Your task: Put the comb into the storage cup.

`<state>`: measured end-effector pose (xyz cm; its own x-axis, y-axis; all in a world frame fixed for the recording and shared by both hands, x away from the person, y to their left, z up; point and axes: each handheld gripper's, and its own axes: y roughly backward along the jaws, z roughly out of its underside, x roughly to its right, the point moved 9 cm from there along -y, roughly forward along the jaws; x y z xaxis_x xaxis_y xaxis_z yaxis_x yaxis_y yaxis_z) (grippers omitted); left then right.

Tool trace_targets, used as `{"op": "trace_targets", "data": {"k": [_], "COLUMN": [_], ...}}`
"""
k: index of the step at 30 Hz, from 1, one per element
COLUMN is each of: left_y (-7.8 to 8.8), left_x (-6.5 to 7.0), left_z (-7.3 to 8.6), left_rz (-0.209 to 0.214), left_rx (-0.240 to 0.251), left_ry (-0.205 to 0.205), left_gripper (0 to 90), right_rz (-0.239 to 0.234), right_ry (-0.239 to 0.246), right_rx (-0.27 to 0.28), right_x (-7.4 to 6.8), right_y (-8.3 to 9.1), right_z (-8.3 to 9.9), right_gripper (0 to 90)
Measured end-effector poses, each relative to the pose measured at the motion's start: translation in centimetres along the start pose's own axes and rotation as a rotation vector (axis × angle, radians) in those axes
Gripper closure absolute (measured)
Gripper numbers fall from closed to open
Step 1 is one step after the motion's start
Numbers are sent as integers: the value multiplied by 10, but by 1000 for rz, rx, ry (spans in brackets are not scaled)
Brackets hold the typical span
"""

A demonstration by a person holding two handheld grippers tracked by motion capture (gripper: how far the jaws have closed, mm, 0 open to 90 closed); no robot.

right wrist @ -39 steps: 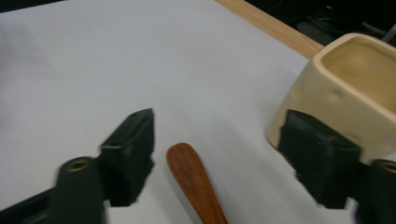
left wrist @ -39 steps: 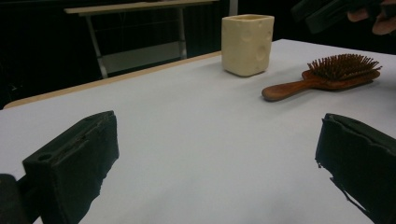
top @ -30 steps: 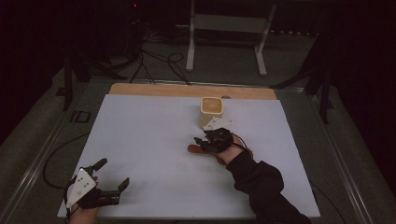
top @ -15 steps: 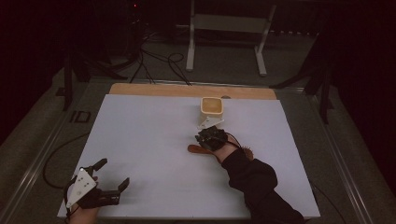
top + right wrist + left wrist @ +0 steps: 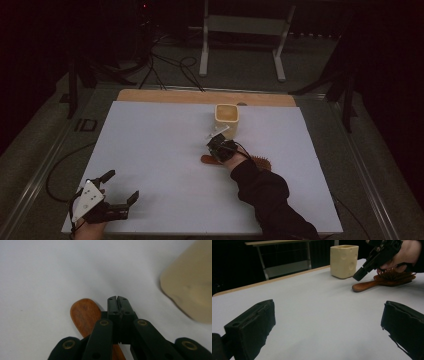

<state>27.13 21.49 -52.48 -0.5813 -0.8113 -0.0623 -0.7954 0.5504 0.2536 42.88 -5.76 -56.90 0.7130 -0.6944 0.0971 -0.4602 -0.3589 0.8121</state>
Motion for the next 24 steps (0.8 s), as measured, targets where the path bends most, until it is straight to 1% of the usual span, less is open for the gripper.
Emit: {"op": "trace_targets", "data": {"k": [4, 5, 7, 8, 14, 17, 18, 24], "left_y": [0, 0, 0, 0, 0, 0, 0, 0], "left_x": [0, 0, 0, 0, 0, 0, 0, 0], "left_z": [0, 0, 0, 0, 0, 0, 0, 0], "left_rz": [0, 0, 0, 1, 1, 0, 0, 0], "left_rx": [0, -1, -1, -1, -3, -2, -3, -1], "left_ry": [-1, -1, -1, 0, -2, 0, -2, -2], "left_gripper": [0, 0, 0, 0, 0, 0, 0, 0], "right_rz": [18, 16, 31, 23, 4, -4, -11, -30], "right_ry": [1, 7, 16, 7, 7, 15, 10, 29], "right_rx": [-18, -26, -37, -37, -42, -42, -43, -43], "right_x": [0, -1, 0, -2, -8, -10, -12, -19], "right_y": [-6, -7, -9, -10, -10, -8, -7, -1], "right_z": [2, 3, 5, 6, 10, 14, 14, 21], "right_gripper": [900, 900, 900, 900, 900, 900, 900, 900]}}
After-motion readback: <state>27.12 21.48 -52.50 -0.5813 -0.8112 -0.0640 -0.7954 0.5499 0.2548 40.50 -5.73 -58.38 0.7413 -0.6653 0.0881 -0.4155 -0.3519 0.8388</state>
